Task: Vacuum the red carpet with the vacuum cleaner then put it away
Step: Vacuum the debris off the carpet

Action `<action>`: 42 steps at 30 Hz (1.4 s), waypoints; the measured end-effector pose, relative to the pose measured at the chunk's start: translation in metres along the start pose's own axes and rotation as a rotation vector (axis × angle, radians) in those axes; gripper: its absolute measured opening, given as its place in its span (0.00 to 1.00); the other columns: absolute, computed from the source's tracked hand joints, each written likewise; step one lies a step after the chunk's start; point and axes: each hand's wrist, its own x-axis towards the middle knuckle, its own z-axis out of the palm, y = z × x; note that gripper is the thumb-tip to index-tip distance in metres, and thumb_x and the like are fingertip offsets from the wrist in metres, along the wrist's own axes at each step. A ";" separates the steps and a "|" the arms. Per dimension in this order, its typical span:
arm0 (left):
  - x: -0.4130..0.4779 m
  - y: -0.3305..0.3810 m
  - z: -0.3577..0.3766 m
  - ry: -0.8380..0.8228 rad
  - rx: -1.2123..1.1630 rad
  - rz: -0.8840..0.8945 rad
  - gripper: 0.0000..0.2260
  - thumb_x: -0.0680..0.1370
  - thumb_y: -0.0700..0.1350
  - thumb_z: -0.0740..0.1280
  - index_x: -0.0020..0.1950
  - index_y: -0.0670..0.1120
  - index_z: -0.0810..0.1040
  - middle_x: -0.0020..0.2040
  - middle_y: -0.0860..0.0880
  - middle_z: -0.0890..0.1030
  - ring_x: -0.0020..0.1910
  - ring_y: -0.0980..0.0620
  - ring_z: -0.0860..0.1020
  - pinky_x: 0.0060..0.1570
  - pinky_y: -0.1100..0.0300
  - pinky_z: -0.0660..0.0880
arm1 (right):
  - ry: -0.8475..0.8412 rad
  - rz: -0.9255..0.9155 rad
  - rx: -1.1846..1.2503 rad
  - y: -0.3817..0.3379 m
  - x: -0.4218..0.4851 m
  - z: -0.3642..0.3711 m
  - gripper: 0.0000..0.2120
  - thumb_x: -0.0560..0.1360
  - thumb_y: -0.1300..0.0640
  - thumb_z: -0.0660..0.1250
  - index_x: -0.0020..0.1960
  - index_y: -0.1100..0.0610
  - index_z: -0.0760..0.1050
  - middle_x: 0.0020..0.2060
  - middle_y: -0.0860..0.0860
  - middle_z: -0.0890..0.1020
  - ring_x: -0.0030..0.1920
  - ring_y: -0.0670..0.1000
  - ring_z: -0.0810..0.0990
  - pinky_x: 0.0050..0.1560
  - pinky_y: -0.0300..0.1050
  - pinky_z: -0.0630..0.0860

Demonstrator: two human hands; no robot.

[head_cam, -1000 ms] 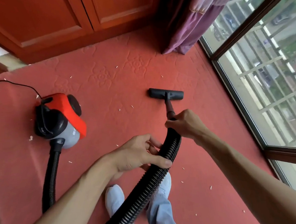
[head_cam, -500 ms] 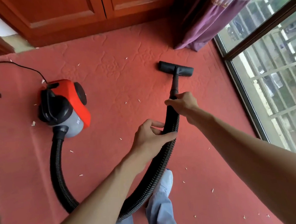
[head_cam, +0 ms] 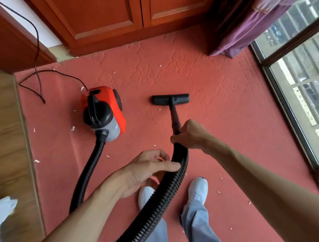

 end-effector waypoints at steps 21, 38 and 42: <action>-0.029 -0.046 -0.031 0.058 0.186 0.036 0.16 0.68 0.41 0.80 0.44 0.47 0.73 0.37 0.51 0.80 0.35 0.55 0.80 0.39 0.59 0.77 | 0.069 0.009 -0.029 -0.029 -0.017 0.061 0.10 0.72 0.55 0.71 0.47 0.62 0.76 0.40 0.55 0.76 0.43 0.56 0.76 0.39 0.47 0.73; -0.029 -0.033 -0.067 0.108 0.192 -0.014 0.25 0.64 0.50 0.82 0.55 0.47 0.74 0.49 0.44 0.83 0.47 0.47 0.83 0.53 0.46 0.81 | 0.165 0.035 0.090 -0.043 0.019 0.079 0.15 0.70 0.53 0.70 0.54 0.59 0.82 0.43 0.57 0.82 0.43 0.57 0.81 0.36 0.46 0.73; 0.000 -0.023 -0.056 0.306 0.227 0.090 0.22 0.67 0.46 0.80 0.55 0.51 0.72 0.44 0.52 0.81 0.42 0.54 0.80 0.44 0.57 0.78 | 0.222 0.013 0.082 -0.048 0.060 0.060 0.18 0.69 0.52 0.71 0.57 0.56 0.82 0.47 0.58 0.83 0.48 0.59 0.81 0.37 0.44 0.71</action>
